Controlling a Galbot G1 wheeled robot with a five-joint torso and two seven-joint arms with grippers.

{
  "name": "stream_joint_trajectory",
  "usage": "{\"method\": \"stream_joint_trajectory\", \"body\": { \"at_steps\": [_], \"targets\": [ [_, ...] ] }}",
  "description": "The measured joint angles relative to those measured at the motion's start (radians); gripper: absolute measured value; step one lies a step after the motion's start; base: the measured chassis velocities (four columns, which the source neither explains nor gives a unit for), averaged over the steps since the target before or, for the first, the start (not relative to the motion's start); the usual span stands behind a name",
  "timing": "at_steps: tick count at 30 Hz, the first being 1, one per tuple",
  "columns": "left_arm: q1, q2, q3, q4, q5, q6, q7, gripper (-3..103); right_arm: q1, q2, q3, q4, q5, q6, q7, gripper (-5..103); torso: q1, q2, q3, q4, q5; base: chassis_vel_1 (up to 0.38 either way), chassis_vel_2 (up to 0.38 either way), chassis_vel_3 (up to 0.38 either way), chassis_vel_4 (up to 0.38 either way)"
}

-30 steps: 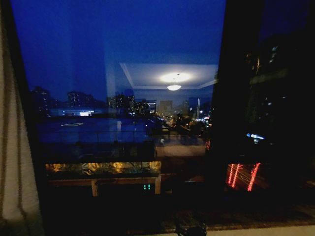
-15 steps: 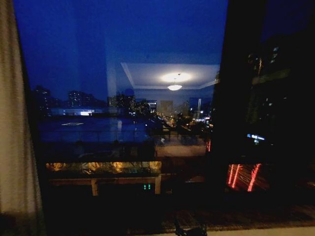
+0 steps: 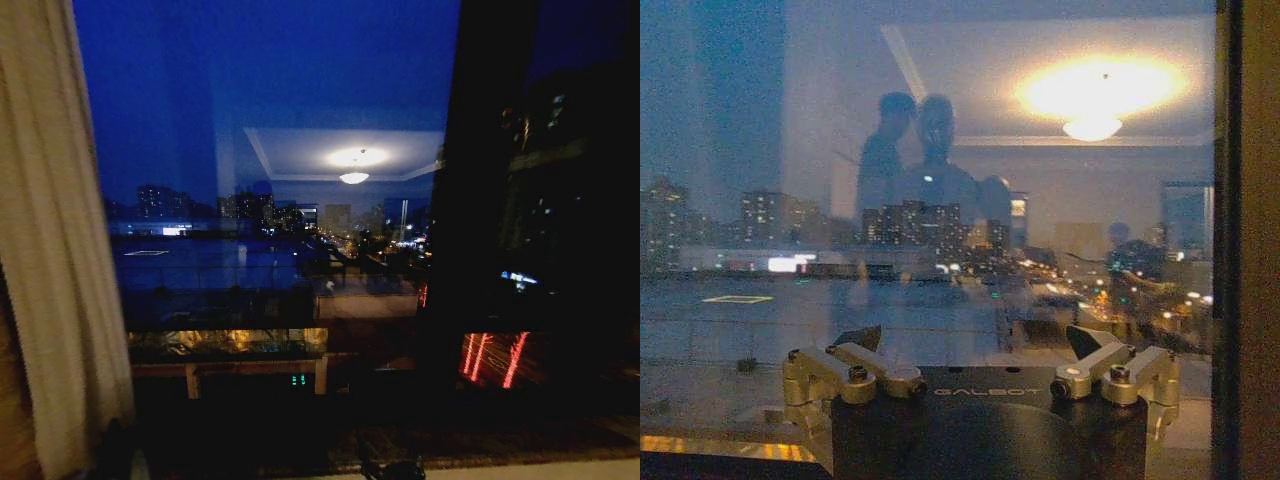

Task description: Open the curtains by pulling them apart, changing their state from closed to fully open.

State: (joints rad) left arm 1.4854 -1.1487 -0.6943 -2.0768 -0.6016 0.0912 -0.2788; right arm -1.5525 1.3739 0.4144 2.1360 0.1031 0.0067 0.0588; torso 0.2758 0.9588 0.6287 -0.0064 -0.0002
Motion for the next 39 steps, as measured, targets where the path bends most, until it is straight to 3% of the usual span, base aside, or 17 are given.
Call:
{"method": "stream_joint_trajectory", "body": {
  "at_steps": [3,9,12,15,22,27,33,39],
  "targets": [
    [0.035,0.006,0.025,-0.029,0.031,0.002,0.041,99,0.018,0.000,0.003,-0.016,0.000,-0.008,0.019,100,0.000,0.000,0.000,-0.0002,0.0001,0.000,0.000,0.000,0.000],
    [0.069,0.011,0.026,-0.055,0.048,-0.003,0.096,100,0.037,0.000,0.023,-0.038,0.001,-0.015,0.029,100,0.000,0.000,0.000,-0.0004,-0.0002,0.000,0.000,0.000,0.000],
    [0.107,0.008,-0.013,-0.065,0.077,-0.020,0.191,100,0.057,0.000,0.048,-0.066,0.005,-0.019,0.033,100,0.000,0.000,0.000,-0.0004,-0.0001,0.000,0.000,0.000,0.000],
    [0.133,0.006,-0.040,-0.078,0.078,-0.021,0.218,100,0.077,0.000,0.062,-0.089,0.021,-0.020,0.033,100,0.000,0.000,0.000,-0.0003,0.0000,0.000,0.000,0.000,0.000],
    [0.164,-0.011,-0.091,-0.093,0.062,0.001,0.233,100,0.099,0.000,0.077,-0.125,0.035,-0.010,0.025,100,0.000,0.000,0.000,-0.0002,0.0000,0.000,0.000,0.000,0.000],
    [0.178,-0.083,-0.151,-0.098,0.058,0.038,0.224,100,0.094,0.000,0.081,-0.136,0.049,0.014,-0.019,100,0.000,0.000,0.000,-0.0004,0.0000,0.000,0.000,0.000,0.000],
    [0.186,-0.139,-0.200,-0.101,0.060,0.042,0.228,100,0.093,0.000,0.097,-0.122,0.077,0.014,-0.053,100,0.000,0.000,0.000,-0.0001,-0.0001,0.000,0.000,0.000,0.000],
    [0.147,-0.148,-0.231,-0.088,0.062,0.046,0.237,100,0.092,0.000,0.111,-0.120,0.106,0.012,-0.077,100,0.000,0.000,0.000,-0.0005,-0.0001,0.000,0.000,0.000,0.000]
  ]
}}
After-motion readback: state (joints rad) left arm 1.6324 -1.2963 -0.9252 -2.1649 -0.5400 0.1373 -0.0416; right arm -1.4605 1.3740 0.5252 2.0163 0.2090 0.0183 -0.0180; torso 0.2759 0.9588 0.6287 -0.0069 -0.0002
